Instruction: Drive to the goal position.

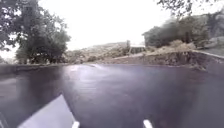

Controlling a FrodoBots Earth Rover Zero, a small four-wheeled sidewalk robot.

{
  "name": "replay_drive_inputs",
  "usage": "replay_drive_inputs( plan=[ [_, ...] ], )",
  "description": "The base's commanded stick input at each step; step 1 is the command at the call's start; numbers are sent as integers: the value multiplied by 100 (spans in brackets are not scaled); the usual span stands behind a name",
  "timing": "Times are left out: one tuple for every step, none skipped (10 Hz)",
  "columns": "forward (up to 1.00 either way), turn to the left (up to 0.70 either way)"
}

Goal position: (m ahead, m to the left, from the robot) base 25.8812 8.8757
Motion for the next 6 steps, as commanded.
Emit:
replay_drive_inputs(
  plan=[
    [70, 0],
    [70, 0],
    [70, 0],
    [70, 0],
    [70, 0],
    [70, 0]
  ],
)
